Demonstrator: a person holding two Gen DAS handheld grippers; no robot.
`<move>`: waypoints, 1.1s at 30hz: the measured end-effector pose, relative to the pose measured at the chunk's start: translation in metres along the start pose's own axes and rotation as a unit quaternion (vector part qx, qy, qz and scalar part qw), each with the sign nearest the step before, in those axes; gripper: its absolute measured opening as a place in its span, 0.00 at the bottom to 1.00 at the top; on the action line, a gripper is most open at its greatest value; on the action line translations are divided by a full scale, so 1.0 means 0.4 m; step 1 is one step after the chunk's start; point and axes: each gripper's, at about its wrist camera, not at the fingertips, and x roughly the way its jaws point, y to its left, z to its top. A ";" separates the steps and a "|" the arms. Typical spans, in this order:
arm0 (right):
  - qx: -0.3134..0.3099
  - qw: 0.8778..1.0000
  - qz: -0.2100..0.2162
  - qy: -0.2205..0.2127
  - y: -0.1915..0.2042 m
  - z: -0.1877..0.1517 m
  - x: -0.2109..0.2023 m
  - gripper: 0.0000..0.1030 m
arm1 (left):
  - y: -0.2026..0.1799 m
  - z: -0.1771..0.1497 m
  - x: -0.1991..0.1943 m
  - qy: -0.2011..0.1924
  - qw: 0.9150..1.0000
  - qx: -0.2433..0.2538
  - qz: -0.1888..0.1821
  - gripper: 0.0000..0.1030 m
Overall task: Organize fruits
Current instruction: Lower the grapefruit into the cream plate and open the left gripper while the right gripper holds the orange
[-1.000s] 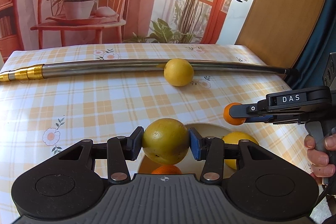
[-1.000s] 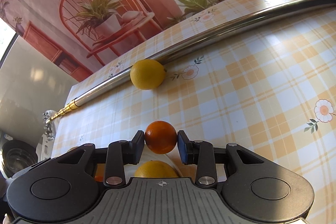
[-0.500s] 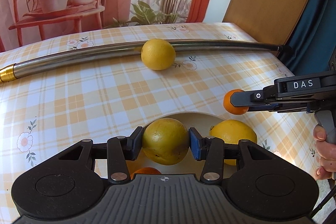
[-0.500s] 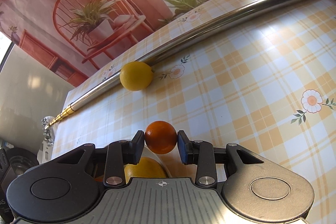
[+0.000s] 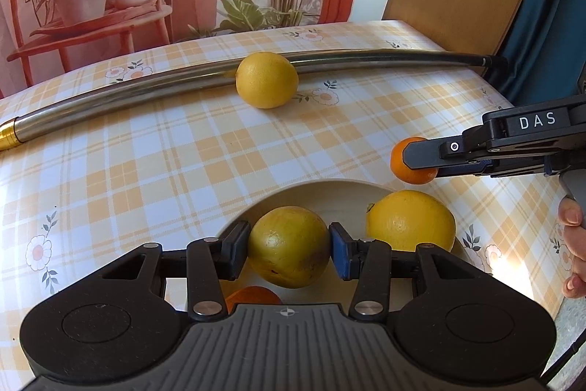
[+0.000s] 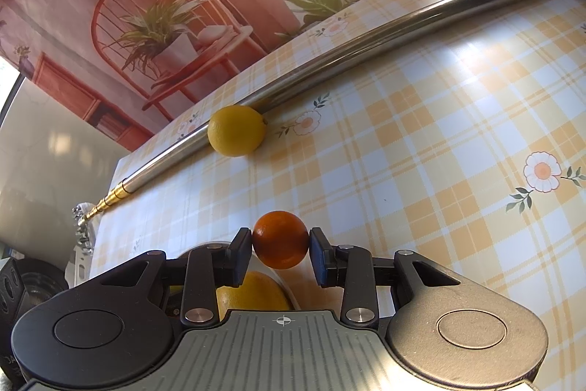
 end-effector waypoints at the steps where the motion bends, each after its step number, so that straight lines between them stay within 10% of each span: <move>1: 0.000 1.000 -0.002 -0.001 0.000 -0.002 -0.001 0.30 | 0.000 0.000 0.001 0.000 1.000 0.000 0.000 0.47; 16: -0.018 1.000 0.002 -0.006 0.027 -0.009 -0.024 0.30 | 0.019 0.001 -0.033 -0.021 0.999 -0.024 -0.003 0.48; 33: -0.150 0.989 -0.006 -0.002 0.179 -0.043 -0.017 0.30 | 0.112 -0.044 -0.238 -0.110 0.984 -0.119 0.078 0.64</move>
